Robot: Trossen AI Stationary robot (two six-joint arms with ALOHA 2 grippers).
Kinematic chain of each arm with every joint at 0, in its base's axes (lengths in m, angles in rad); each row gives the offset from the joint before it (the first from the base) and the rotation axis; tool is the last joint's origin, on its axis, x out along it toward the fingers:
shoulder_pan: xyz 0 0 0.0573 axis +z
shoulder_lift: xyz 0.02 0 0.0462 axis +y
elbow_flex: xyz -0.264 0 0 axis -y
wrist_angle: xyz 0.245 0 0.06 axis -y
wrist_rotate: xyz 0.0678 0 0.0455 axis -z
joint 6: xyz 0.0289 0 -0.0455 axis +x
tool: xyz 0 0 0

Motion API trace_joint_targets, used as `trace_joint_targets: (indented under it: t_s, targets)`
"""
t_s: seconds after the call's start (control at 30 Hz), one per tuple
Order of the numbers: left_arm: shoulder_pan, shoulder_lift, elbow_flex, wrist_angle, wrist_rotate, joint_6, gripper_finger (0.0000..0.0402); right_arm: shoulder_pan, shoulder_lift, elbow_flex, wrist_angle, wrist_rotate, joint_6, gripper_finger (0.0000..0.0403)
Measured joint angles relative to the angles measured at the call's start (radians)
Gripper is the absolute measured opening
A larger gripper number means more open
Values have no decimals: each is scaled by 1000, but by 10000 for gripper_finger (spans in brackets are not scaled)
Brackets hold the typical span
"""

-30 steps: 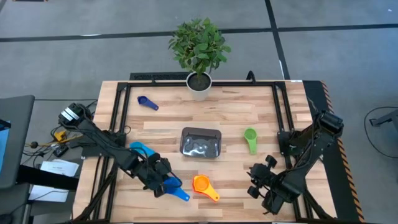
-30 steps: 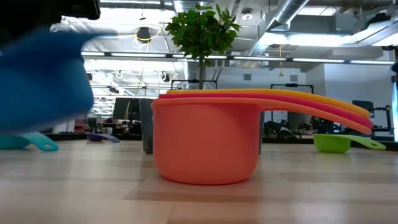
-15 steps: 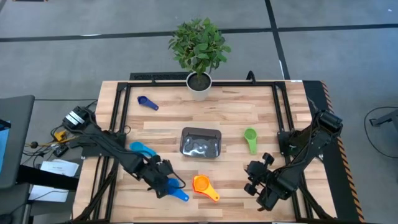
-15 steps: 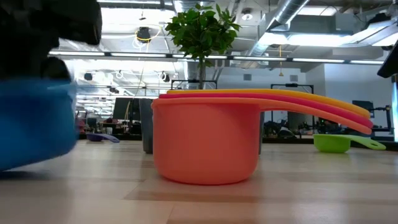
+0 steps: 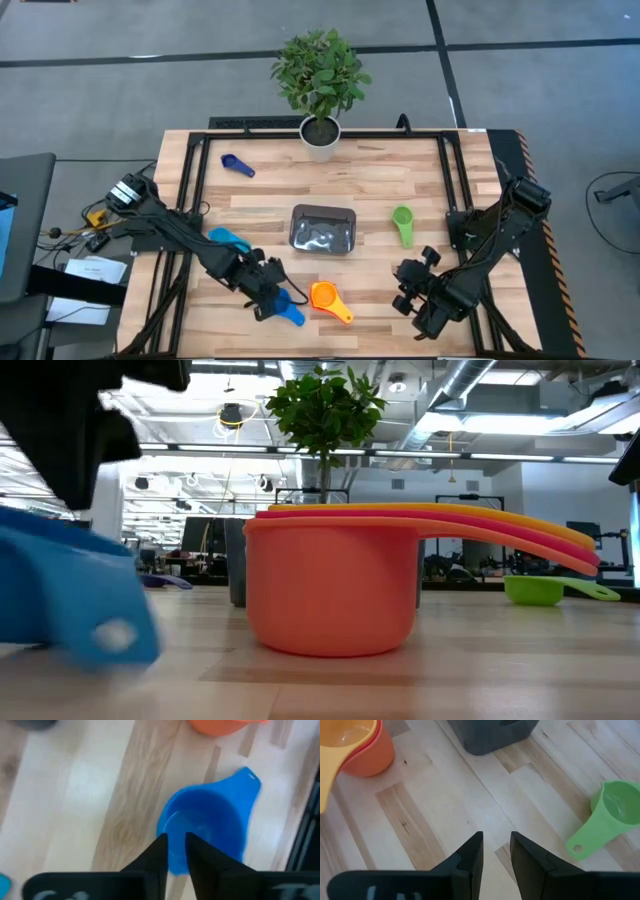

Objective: Nest measuring cups in basket
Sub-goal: Stack the blue measuring cup on the top of the yellow measuring cup, then remove the yellow measuring cup from the red measuring cup

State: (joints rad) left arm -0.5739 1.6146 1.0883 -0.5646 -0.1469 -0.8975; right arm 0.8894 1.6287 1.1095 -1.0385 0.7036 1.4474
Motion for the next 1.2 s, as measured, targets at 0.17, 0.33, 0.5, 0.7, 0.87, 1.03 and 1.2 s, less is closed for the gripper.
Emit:
trace_joint_targets:
  t_s: [0.17,0.33,0.5,0.7,0.87,1.03,1.2]
  targets:
    - [11,0,50,-37,-43,59,96,0,0,0,1,0,-4,120]
    - [46,0,70,36,-143,209,115,0,0,0,1,0,-6,120]
    - [116,42,72,289,-158,430,117,2,0,0,0,0,-11,120]
    - [172,112,71,488,-102,596,117,18,0,0,-1,-20,-9,120]
    - [174,186,71,599,-96,684,117,27,0,0,-4,-23,-8,120]
    - [152,239,70,644,-124,753,117,26,0,0,-8,-23,-9,120]
    - [145,239,70,627,-164,759,117,25,0,0,-20,-22,-16,120]
